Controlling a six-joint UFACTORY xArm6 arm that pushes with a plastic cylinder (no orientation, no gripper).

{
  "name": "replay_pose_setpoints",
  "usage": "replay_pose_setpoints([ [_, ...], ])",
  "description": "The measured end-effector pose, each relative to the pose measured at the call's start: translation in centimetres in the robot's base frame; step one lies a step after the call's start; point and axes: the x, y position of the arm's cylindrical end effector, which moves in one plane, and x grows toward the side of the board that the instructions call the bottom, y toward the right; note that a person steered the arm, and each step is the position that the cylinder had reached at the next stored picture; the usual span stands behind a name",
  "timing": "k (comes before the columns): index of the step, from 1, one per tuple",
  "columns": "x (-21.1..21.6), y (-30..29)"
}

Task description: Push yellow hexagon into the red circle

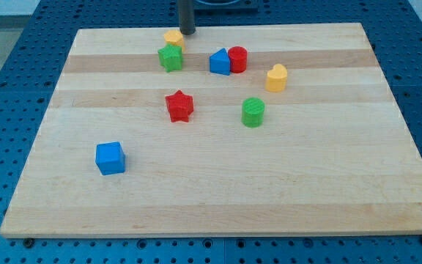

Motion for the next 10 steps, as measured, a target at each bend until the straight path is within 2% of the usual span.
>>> replay_pose_setpoints([
  [2, 0.2, -1.8],
  [4, 0.1, -8.9],
  [5, 2.0, -9.5],
  [6, 4.0, -4.1],
  [8, 2.9, 5.7],
  [10, 5.2, 7.2],
])
